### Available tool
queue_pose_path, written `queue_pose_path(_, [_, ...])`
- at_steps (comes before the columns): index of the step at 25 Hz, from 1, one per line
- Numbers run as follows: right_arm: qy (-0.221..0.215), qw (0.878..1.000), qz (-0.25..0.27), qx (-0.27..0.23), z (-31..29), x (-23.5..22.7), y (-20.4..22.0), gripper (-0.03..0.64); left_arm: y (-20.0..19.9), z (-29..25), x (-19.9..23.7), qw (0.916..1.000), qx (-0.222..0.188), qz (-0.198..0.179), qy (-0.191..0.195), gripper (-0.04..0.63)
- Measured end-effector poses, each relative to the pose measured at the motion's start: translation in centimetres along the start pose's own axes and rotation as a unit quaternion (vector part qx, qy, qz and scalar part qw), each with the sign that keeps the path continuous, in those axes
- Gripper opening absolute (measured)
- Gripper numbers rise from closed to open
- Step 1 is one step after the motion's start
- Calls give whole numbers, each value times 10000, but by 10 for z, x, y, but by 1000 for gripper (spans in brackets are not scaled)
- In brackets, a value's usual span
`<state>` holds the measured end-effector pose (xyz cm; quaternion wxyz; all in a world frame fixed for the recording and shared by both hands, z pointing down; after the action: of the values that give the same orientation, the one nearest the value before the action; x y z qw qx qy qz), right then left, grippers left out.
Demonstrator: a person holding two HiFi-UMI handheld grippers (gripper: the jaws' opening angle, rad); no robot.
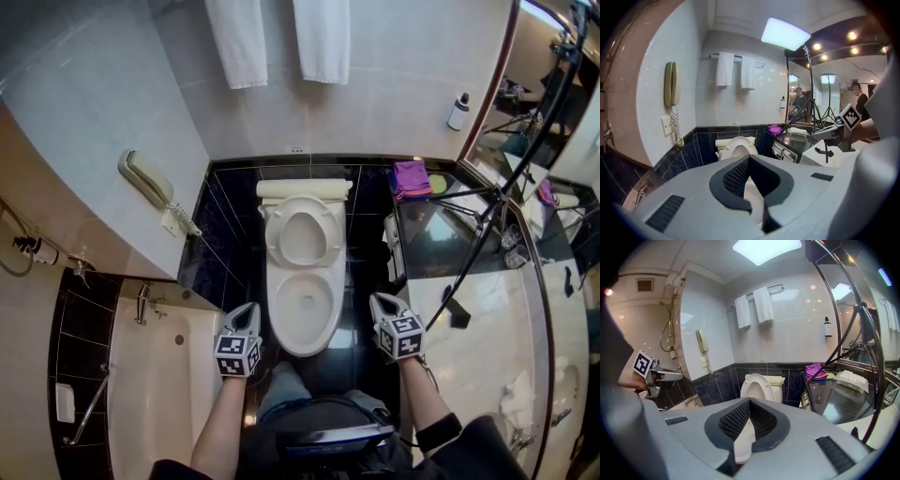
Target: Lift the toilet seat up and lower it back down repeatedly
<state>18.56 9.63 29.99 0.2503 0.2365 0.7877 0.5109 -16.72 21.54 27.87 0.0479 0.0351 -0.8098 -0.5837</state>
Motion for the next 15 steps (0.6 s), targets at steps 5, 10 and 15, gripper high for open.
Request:
queue_pose_path(5, [101, 9998, -188, -6, 23, -9, 13, 17, 4, 16, -11, 10000, -17, 54, 70, -3])
queue_pose_path(10, [116, 9997, -223, 15, 29, -12, 19, 16, 7, 19, -20, 10000, -13, 2, 94, -5])
queue_pose_path(15, [61, 9997, -230, 72, 25, -13, 22, 17, 5, 16, -23, 10000, -84, -2, 27, -3])
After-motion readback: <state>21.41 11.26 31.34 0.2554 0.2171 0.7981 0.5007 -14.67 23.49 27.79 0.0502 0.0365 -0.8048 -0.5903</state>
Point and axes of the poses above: the fingertips, and each gripper's own axes: z backward along the fingers, x to its left, y out of its underside, the point moved 8 cm from there along z, backward along the fingers, and after that the axes turned 8 degrees about -x, right-handed, at the moved point
